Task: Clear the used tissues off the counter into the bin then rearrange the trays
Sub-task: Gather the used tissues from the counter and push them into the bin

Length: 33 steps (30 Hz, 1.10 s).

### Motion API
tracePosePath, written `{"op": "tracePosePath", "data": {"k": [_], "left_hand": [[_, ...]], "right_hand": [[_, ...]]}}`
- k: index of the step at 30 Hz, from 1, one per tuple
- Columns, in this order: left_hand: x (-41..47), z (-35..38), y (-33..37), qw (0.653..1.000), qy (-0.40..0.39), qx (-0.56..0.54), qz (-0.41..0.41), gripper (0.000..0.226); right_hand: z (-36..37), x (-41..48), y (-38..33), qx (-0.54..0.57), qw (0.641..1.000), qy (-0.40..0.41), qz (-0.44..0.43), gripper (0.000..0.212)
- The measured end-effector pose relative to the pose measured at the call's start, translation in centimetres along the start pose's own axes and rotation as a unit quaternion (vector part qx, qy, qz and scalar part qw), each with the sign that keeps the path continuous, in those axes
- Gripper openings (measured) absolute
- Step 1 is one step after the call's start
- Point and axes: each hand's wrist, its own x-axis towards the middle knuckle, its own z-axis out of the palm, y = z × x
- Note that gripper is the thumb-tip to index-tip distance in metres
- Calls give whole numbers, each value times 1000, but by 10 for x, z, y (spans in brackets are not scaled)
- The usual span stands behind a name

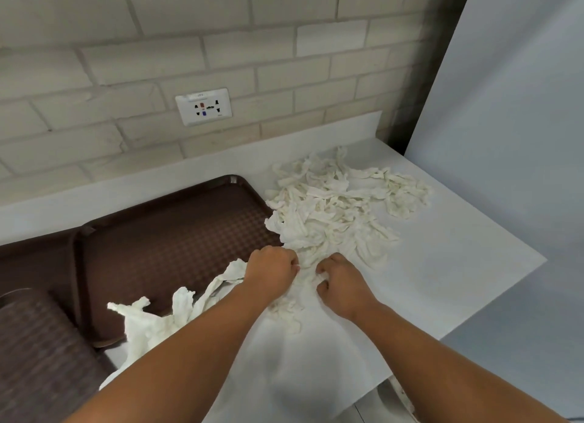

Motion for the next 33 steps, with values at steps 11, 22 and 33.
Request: {"op": "tracePosePath", "data": {"k": [11, 22, 33], "left_hand": [[4, -36, -14, 943, 61, -328, -14, 4], [14, -69, -2, 834, 57, -541, -90, 20], [26, -110, 42, 675, 60, -725, -124, 8]], "right_hand": [[-12, 1, 0, 6, 996, 68, 51, 37], [-29, 6, 3, -45, 995, 82, 25, 26], [-69, 0, -5, 227, 963, 133, 64, 36]]}}
